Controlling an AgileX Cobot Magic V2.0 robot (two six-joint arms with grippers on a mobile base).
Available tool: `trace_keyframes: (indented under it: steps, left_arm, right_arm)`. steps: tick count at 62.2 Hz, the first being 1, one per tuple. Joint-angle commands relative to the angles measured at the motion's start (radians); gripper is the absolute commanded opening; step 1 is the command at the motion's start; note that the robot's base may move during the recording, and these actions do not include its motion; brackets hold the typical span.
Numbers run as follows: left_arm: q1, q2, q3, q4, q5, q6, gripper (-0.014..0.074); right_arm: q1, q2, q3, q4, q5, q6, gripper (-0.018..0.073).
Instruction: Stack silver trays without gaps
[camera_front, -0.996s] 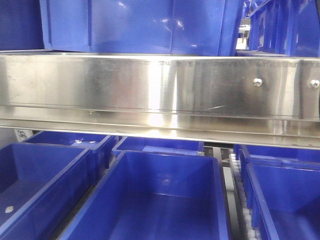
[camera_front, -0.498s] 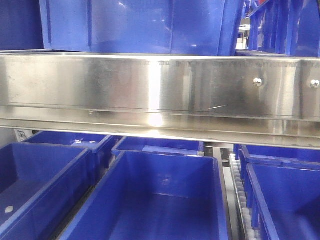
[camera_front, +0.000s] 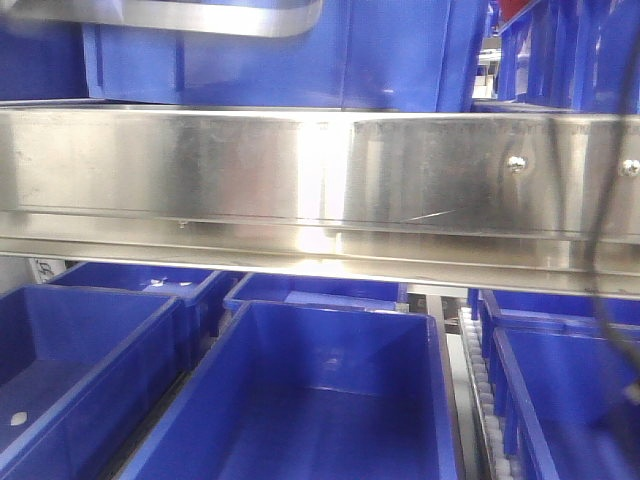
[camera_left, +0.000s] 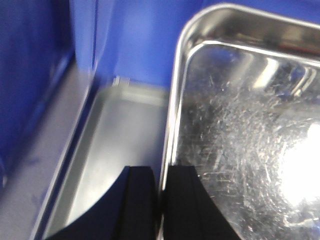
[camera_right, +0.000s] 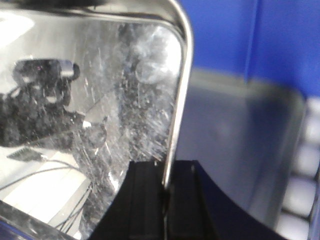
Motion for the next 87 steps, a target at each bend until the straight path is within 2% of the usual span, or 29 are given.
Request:
trace_keyframes:
  steps: [1, 23, 28, 43, 56, 60, 70, 72, 77, 87]
  left_arm:
    - [0.015, 0.023, -0.008, -0.003, -0.051, -0.018, -0.001]
    - [0.013, 0.044, -0.008, -0.002, -0.046, -0.014, 0.0]
    - [0.013, 0.044, -0.008, -0.005, -0.037, -0.014, 0.0037]
    - [0.013, 0.044, -0.008, -0.005, 0.017, -0.014, 0.0237]
    - [0.013, 0.044, -0.008, -0.005, 0.026, -0.014, 0.0269]
    - [0.013, 0.044, -0.008, -0.005, 0.032, -0.014, 0.0269]
    - [0.013, 0.044, -0.008, -0.014, 0.037, -0.014, 0.0269]
    - [0.013, 0.044, -0.008, -0.024, 0.037, -0.014, 0.0269]
    - [0.013, 0.044, -0.008, -0.047, 0.039, -0.014, 0.0269]
    - [0.013, 0.041, -0.014, -0.1, 0.062, -0.014, 0.0265]
  right_arm:
    - [0.008, 0.001, -0.007, -0.005, 0.051, -0.026, -0.0068]
    - [0.005, 0.012, -0.005, -0.022, 0.066, -0.026, -0.0068]
    - [0.005, 0.014, -0.005, -0.022, 0.066, -0.026, -0.0068]
    - [0.005, 0.014, -0.005, -0.033, 0.087, -0.026, -0.0068]
    - [0.005, 0.014, -0.005, -0.045, 0.087, -0.026, -0.0064]
    - [0.005, 0.014, -0.005, -0.047, 0.085, -0.026, -0.002]
    - [0.005, 0.014, -0.005, -0.047, 0.079, -0.026, 0.03]
    - [0.005, 0.014, -0.005, -0.047, 0.079, -0.026, 0.0331]
    - [0.005, 0.014, -0.005, -0.047, 0.088, -0.026, 0.0333]
    - [0.005, 0.014, -0.005, -0.049, 0.099, -0.026, 0.0243]
